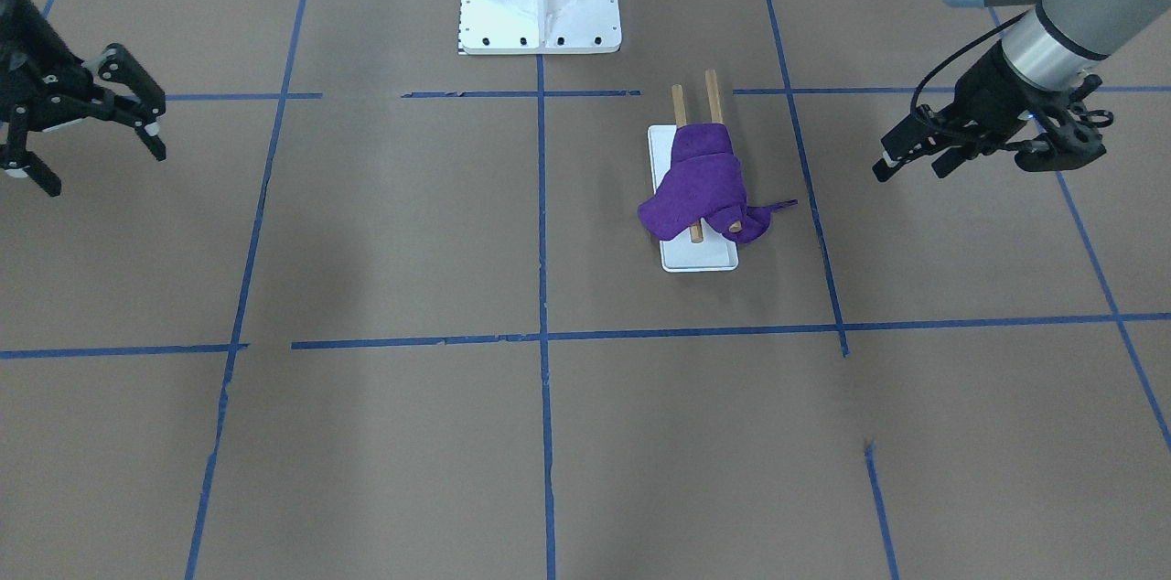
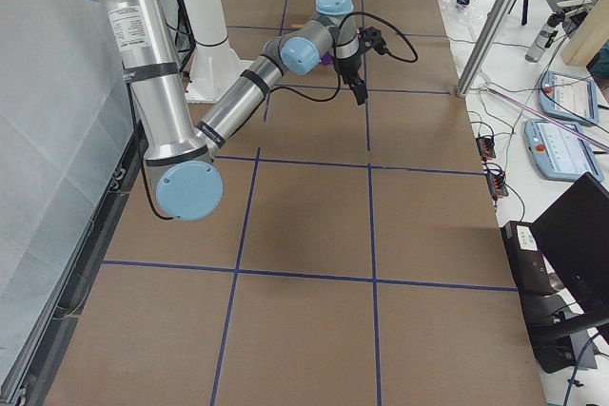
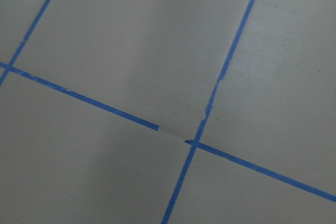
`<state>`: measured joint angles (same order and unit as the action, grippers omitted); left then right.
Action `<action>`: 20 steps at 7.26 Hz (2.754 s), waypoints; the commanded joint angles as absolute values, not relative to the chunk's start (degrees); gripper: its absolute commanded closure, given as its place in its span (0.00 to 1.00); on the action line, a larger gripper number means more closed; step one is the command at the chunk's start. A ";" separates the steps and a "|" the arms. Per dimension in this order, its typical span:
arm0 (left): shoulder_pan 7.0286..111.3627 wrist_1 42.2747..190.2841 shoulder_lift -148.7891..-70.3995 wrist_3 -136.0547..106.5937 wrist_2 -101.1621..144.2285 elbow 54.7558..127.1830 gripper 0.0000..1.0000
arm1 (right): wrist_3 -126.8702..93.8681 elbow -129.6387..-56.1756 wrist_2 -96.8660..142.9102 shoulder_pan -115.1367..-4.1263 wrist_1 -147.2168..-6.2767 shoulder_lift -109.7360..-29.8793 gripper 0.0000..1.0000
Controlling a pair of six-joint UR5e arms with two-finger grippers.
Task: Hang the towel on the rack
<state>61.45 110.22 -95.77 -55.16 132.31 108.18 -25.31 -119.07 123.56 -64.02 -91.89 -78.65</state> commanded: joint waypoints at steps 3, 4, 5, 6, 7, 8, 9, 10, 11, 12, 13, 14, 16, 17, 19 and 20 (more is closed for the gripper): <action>82.21 109.43 -92.90 -7.63 132.10 95.56 0.00 | -4.57 -101.66 128.64 -81.16 -93.94 -84.47 0.00; 85.48 108.38 -92.90 -4.08 132.45 94.06 0.00 | 3.43 -97.60 129.28 -85.39 -96.74 -84.38 0.00; 88.74 103.50 -92.12 -1.43 132.80 94.65 0.00 | 9.69 -95.47 129.29 -88.13 -100.60 -84.46 0.00; 90.77 97.44 -91.15 0.42 134.80 96.57 0.00 | 10.45 -95.71 129.46 -89.89 -105.25 -84.72 0.00; 90.70 93.38 -90.45 0.09 136.65 97.11 0.00 | 10.81 -96.06 129.46 -90.70 -104.94 -87.08 0.00; 90.62 93.34 -90.35 -0.09 136.93 96.34 0.00 | 11.77 -96.06 129.64 -91.49 -104.33 -89.10 0.00; 90.62 93.34 -89.31 -0.17 136.93 97.20 0.00 | 11.78 -96.33 130.07 -91.58 -104.07 -89.12 0.00; 90.62 93.34 -89.21 -0.09 136.93 96.60 0.00 | 11.86 -95.54 129.56 -91.41 -104.06 -89.73 0.00; 90.62 93.34 -88.95 -0.17 136.85 97.03 0.00 | 11.60 -95.36 129.64 -91.06 -104.06 -89.74 0.00; 90.44 93.51 -88.16 -0.09 136.93 97.12 0.00 | 11.86 -95.36 129.64 -90.36 -104.06 -89.74 0.00; 90.44 93.60 -88.15 -0.09 136.93 97.47 0.00 | 11.60 -95.10 129.46 -89.05 -104.06 -90.08 0.00; 90.27 93.52 -88.15 -0.09 136.93 98.25 0.00 | 11.43 -95.18 129.64 -88.69 -103.98 -90.09 0.00; 90.26 93.69 -87.28 0.17 136.93 98.17 0.00 | 11.51 -95.19 129.64 -88.68 -104.06 -90.18 0.00; 90.26 93.69 -87.28 0.18 136.93 98.26 0.00 | 11.51 -95.19 129.73 -88.68 -104.06 -90.18 0.00; 89.05 94.22 -88.24 0.44 136.24 98.62 0.00 | 11.34 -95.10 129.73 -88.68 -102.67 -90.17 0.00; 89.03 93.78 -88.24 0.44 136.32 100.44 0.00 | 11.25 -95.10 129.73 -88.68 -102.05 -90.44 0.00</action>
<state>89.45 93.98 -88.02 0.40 136.45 99.03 11.36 -95.15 129.72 -88.69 -102.98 -90.21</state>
